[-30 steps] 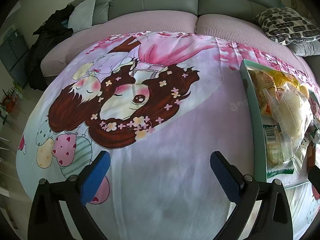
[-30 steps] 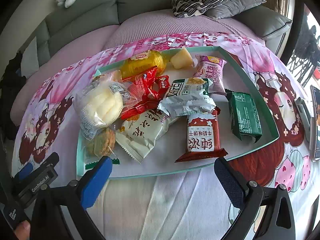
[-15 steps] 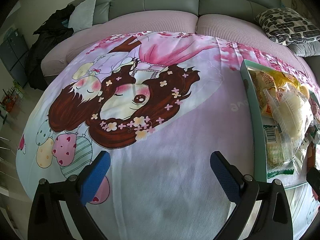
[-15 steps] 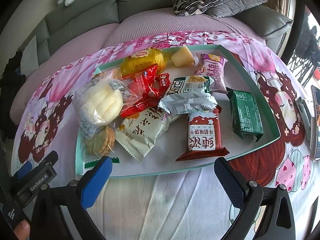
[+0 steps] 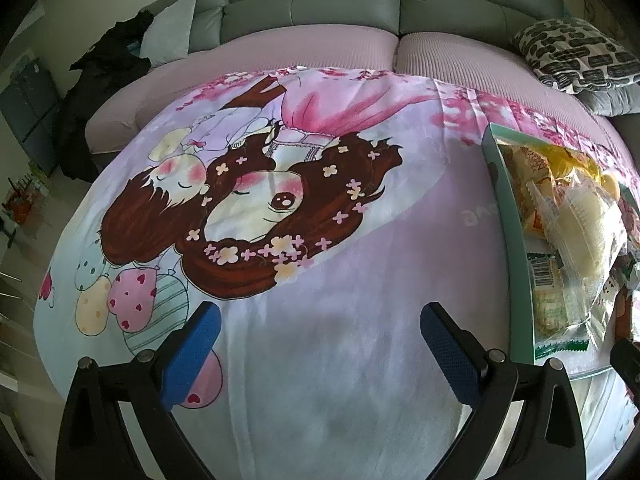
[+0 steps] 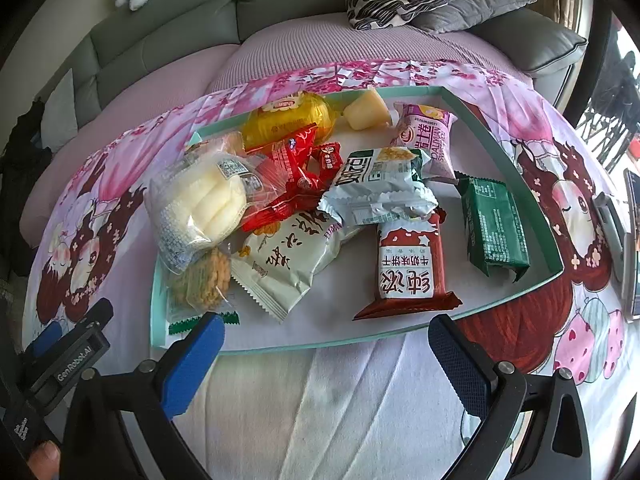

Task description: Organize snacks

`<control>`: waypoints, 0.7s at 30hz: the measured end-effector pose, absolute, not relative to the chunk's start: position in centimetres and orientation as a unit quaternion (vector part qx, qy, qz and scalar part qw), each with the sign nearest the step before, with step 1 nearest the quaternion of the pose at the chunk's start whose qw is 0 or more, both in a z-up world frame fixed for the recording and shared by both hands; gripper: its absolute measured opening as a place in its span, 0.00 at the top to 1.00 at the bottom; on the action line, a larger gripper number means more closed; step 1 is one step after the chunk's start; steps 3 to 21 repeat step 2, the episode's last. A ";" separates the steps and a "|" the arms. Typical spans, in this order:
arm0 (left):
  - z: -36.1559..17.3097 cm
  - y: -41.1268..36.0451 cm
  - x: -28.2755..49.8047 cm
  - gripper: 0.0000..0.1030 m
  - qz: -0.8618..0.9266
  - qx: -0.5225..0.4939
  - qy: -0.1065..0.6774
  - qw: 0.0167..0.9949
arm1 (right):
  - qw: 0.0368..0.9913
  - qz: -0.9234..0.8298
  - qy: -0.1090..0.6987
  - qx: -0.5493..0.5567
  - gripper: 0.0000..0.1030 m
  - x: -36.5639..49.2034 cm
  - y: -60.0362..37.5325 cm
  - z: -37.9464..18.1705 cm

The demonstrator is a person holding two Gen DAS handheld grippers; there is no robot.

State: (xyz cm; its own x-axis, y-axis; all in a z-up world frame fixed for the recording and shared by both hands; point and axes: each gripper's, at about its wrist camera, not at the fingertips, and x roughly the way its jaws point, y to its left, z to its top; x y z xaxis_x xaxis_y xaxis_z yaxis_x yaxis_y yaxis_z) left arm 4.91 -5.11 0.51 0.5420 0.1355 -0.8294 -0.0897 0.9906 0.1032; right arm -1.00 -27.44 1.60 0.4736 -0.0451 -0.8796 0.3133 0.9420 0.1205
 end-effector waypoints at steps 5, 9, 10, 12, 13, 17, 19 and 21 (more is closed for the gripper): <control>0.5 -4.9 5.0 0.03 0.063 0.019 0.475 0.878 | 0.848 -0.105 0.502 0.133 0.00 -1.0 -27.4 1.6; 0.5 -4.9 5.0 0.03 0.063 0.019 0.475 0.878 | 0.848 -0.105 0.502 0.133 0.00 -1.0 -27.4 1.6; 0.5 -4.9 5.0 0.03 0.063 0.019 0.475 0.878 | 0.848 -0.105 0.502 0.133 0.00 -1.0 -27.4 1.6; 0.5 -4.9 5.0 0.03 0.063 0.019 0.475 0.878 | 0.848 -0.105 0.502 0.133 0.00 -1.0 -27.4 1.6; 0.5 -4.9 5.0 0.03 0.063 0.019 0.475 0.878 | 0.848 -0.105 0.502 0.133 0.00 -1.0 -27.4 1.6; 0.5 -4.9 5.0 0.03 0.063 0.019 0.475 0.878 | 0.848 -0.105 0.502 0.133 0.00 -1.0 -27.4 1.6; 0.5 -4.9 5.0 0.03 0.063 0.019 0.475 0.878 | 0.848 -0.105 0.502 0.133 0.00 -1.0 -27.4 1.6; 0.5 -4.9 5.0 0.03 0.063 0.019 0.475 0.878 | 0.848 -0.105 0.502 0.133 0.00 -1.0 -27.4 1.6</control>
